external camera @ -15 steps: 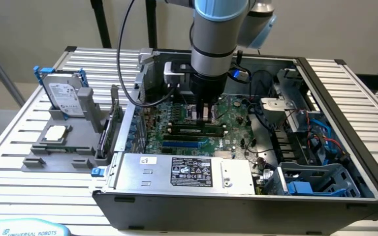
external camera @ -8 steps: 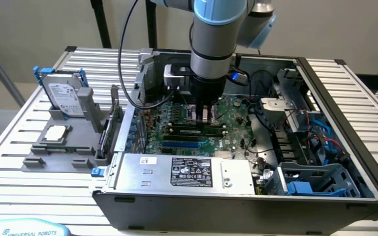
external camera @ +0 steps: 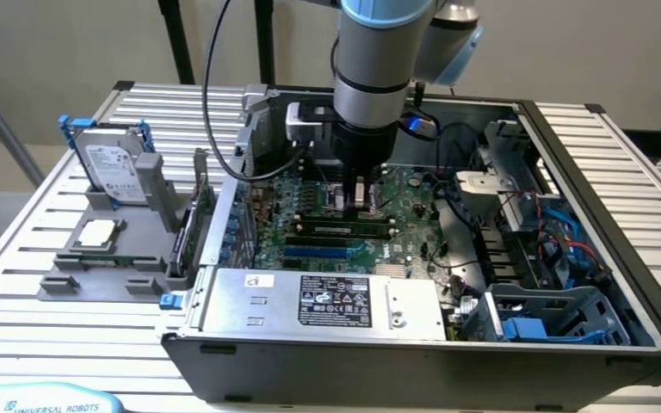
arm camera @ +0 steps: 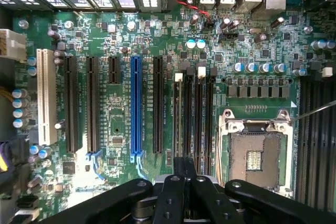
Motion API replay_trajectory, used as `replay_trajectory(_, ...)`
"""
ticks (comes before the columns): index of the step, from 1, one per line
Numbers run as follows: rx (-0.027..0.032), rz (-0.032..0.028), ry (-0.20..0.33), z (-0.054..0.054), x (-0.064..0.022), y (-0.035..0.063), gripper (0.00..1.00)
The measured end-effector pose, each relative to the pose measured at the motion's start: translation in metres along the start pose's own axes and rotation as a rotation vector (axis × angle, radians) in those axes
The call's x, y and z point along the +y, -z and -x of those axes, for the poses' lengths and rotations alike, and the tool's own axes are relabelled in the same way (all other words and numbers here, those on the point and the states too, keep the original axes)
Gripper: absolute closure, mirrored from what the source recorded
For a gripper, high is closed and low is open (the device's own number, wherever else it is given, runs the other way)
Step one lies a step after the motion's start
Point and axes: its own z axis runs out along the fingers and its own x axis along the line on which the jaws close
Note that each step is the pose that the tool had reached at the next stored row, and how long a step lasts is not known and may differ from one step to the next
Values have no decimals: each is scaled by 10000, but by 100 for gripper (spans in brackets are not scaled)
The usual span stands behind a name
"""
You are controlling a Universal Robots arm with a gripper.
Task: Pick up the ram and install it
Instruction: 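Press down the ram until it locks into place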
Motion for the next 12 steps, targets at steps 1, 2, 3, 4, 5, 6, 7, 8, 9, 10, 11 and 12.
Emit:
replay_trajectory(1,3,2,0,1,0,26,89)
replay_trajectory(2,2,1,0,1,0,47,89)
replay_trajectory(3,4,2,0,2,1,67,89)
replay_trajectory(4,3,2,0,2,0,76,89)
replay_trajectory(5,1,0,1,2,0,77,89)
replay_trajectory(6,-1,1,0,2,0,77,89)
replay_trajectory(7,-1,1,1,2,0,77,89)
replay_trajectory(8,-1,1,0,2,0,77,89)
replay_trajectory(9,-4,1,1,2,0,77,89)
replay_trajectory(10,-4,1,0,2,0,78,89)
replay_trajectory(11,-6,1,0,2,0,77,89)
replay_trajectory(12,-8,1,-1,2,0,78,89)
